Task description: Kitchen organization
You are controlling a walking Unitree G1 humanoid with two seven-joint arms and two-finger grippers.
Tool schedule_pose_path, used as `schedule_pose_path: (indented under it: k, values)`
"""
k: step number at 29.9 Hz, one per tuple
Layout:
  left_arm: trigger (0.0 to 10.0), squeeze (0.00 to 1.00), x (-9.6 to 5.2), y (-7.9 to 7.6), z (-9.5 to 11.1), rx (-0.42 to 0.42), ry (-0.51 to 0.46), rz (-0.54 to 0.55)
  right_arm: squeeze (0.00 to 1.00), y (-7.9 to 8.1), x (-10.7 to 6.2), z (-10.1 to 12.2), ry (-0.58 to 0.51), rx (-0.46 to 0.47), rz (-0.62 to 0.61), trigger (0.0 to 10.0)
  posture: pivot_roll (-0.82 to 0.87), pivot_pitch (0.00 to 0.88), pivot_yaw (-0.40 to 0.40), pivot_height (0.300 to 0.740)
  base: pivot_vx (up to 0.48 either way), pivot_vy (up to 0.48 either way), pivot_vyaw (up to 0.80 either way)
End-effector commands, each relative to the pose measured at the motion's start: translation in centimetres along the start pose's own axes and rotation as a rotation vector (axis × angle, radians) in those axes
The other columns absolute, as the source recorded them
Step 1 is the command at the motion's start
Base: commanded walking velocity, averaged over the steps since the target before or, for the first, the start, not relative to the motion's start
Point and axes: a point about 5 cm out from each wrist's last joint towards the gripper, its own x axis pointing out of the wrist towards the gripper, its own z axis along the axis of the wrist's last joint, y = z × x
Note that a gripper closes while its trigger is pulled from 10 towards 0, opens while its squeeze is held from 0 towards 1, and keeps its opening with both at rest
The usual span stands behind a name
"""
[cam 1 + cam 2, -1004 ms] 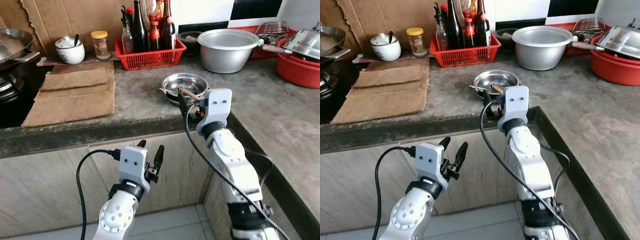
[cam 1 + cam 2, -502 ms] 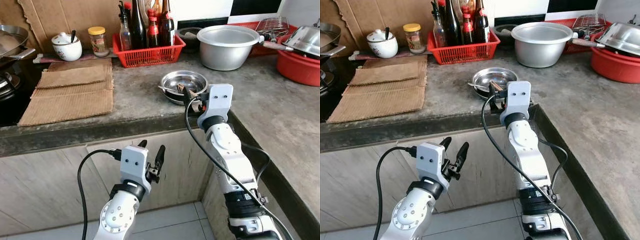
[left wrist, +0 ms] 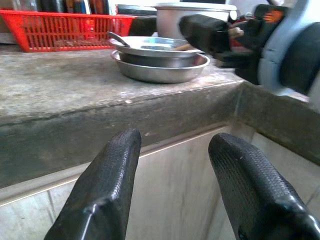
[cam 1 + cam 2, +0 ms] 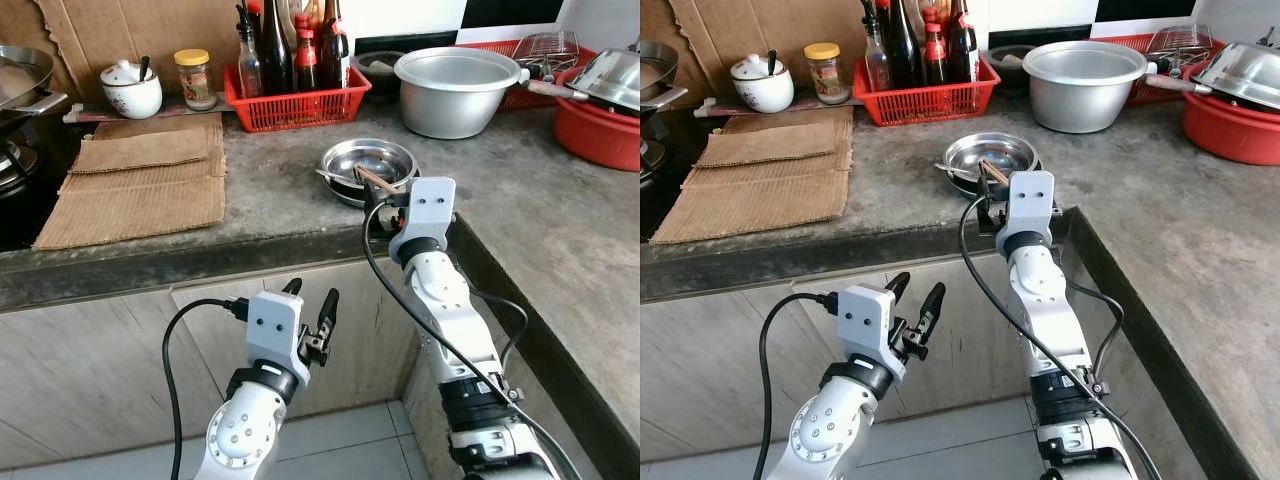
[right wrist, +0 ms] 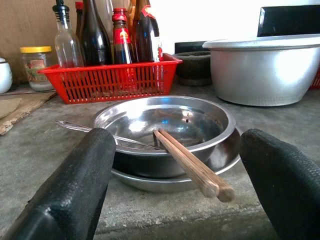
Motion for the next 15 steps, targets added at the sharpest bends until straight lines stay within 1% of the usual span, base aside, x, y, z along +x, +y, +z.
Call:
schedule_pose_path:
  k: [1,15]
  values:
    - [10.0,0.0,-0.19,-0.18,0.5,-0.003,-0.025,-0.004,0.0,0.01,0.32,0.44,-0.024,0.009,-0.009,10.0,0.1,0.106,-0.021,0.74,0.0,0.0,0.0]
    - [10.0,0.0,-0.14,-0.33,0.41,-0.003,-0.026,-0.006,0.0,-0.05,0.76,0.0,-0.005,0.004,-0.004,10.0,0.1,0.096,-0.026,0.74,0.0,0.0,0.0]
